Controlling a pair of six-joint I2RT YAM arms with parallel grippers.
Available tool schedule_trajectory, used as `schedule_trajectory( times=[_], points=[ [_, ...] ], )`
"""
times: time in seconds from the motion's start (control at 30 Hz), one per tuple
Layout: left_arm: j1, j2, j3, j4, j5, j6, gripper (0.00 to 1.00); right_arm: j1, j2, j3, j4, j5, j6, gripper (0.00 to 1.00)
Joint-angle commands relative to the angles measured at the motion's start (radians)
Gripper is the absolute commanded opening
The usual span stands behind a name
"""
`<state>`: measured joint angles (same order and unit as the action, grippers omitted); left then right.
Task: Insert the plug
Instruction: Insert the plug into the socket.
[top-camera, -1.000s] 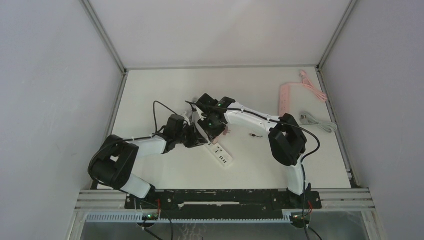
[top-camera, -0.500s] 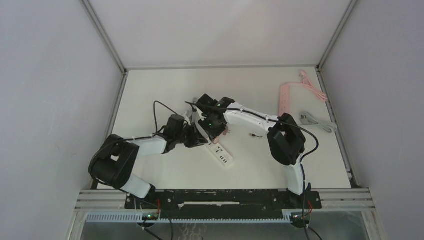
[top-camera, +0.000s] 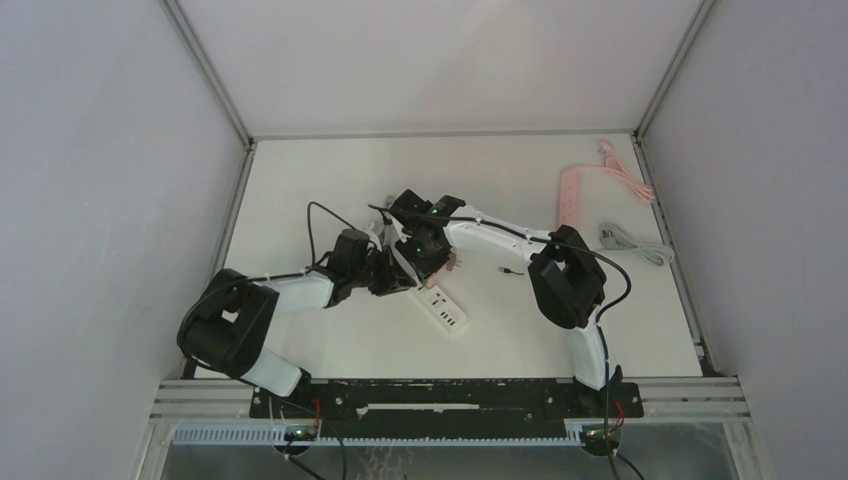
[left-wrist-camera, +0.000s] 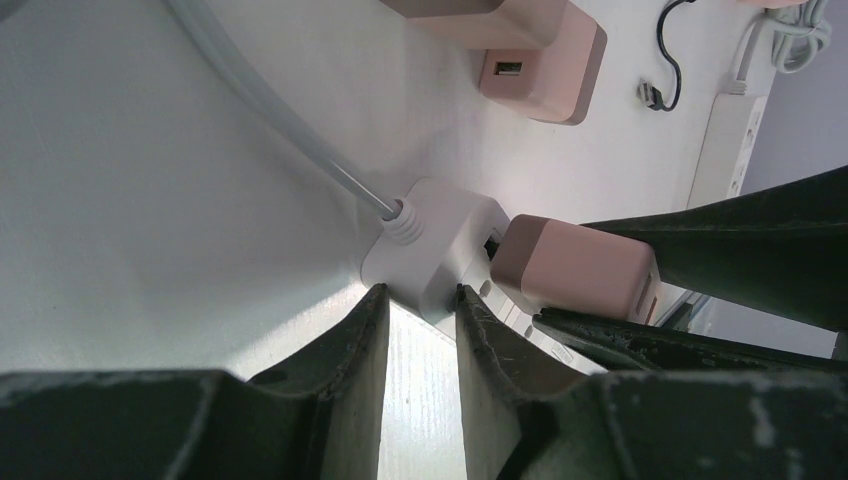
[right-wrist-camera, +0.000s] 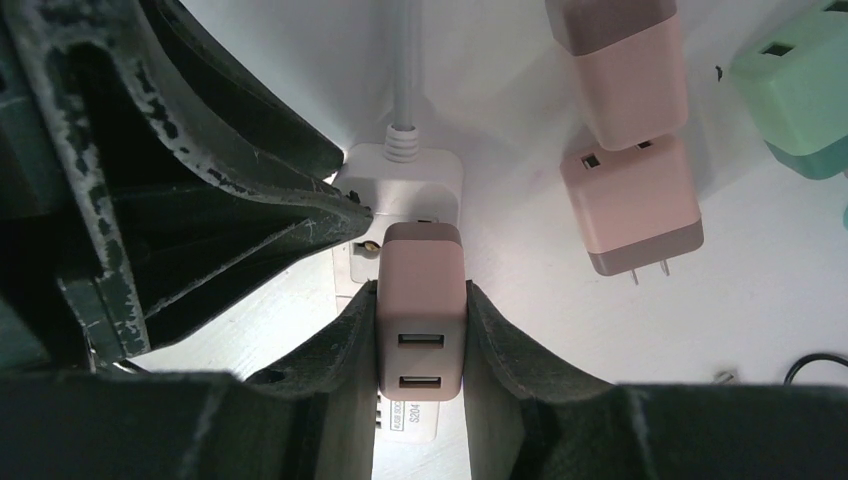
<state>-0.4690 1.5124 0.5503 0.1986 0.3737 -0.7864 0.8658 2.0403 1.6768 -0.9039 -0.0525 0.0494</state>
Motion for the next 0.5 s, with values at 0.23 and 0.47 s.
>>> schedule_trajectory(
  times=[0.23, 0.47],
  points=[
    [-0.009, 0.021, 0.001, -0.047, -0.016, 0.018, 0.34, 0.013, 0.022, 0.037, 0.016, 0.001, -0.019, 0.00],
    [-0.008, 0.020, 0.002, -0.051, -0.020, 0.017, 0.34, 0.021, 0.040, 0.032, -0.008, 0.020, -0.033, 0.00]
  ],
)
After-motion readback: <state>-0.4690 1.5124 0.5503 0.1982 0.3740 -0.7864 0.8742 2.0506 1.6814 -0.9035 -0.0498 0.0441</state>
